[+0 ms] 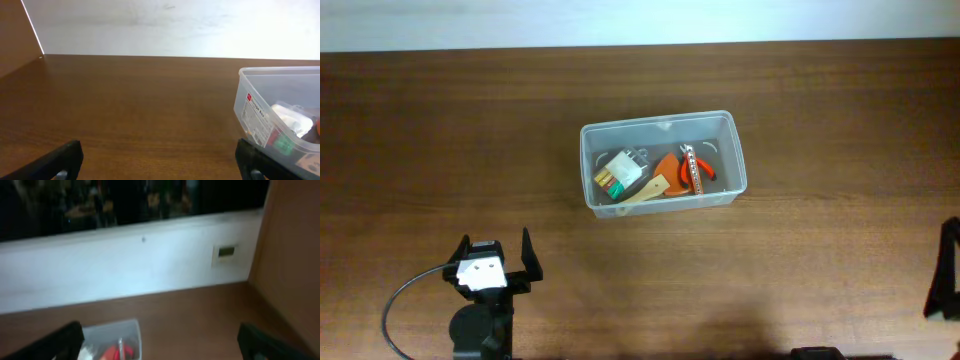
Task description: Pack container
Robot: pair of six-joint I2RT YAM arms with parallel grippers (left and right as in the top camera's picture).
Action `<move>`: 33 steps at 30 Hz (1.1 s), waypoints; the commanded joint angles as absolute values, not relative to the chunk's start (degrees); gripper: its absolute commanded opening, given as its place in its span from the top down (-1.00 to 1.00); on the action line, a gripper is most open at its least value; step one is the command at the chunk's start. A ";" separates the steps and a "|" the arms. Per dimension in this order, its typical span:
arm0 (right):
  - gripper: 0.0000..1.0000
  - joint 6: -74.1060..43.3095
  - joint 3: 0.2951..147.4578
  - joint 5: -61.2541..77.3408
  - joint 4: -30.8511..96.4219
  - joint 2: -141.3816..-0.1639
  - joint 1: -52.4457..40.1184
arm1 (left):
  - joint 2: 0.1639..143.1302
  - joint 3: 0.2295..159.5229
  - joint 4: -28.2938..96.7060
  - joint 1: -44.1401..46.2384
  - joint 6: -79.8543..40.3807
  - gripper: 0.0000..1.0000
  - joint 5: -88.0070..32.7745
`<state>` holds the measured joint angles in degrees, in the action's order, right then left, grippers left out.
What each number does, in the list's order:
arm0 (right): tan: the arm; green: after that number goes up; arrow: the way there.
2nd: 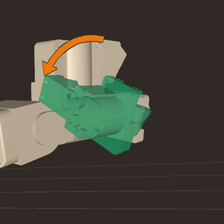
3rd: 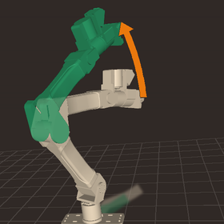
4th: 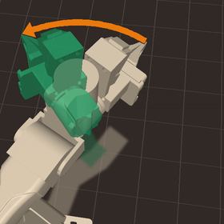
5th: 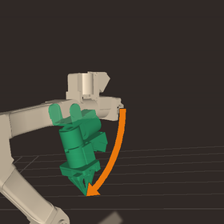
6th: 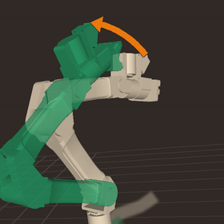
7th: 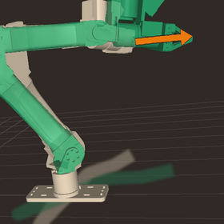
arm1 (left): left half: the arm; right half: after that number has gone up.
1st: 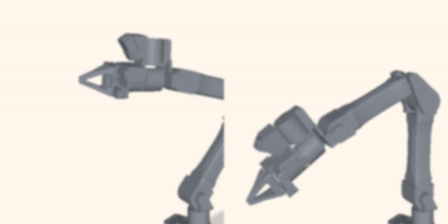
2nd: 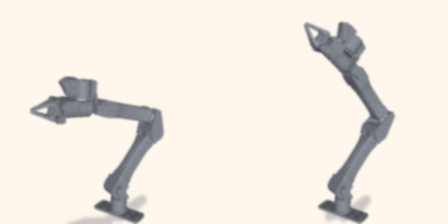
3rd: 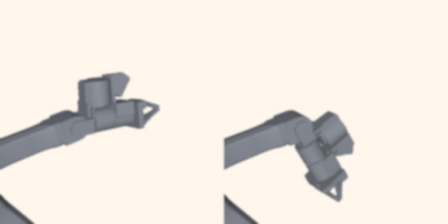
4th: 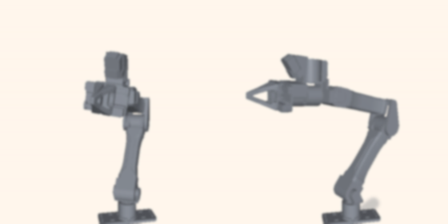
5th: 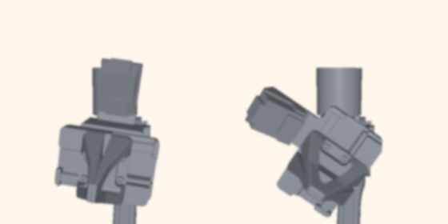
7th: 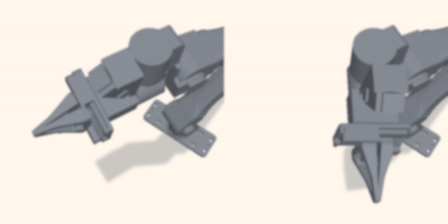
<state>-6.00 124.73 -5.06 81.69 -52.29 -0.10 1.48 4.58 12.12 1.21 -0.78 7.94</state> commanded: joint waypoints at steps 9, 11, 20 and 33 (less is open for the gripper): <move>-0.97 -6.00 73.93 -6.26 50.24 -27.20 -0.32 | 0.84 3.77 11.79 1.34 0.51 -0.98 8.38; -0.97 -6.02 65.93 -6.22 44.84 -23.79 -0.32 | 0.84 3.77 11.79 1.34 0.51 -0.98 8.38; -0.97 -6.00 34.00 -1.91 21.23 -10.96 -0.36 | 0.84 3.77 11.81 1.34 0.51 -0.99 8.38; -0.98 -6.02 13.26 -1.08 11.46 -2.55 -0.36 | 0.84 3.77 11.81 1.34 0.51 -0.99 8.38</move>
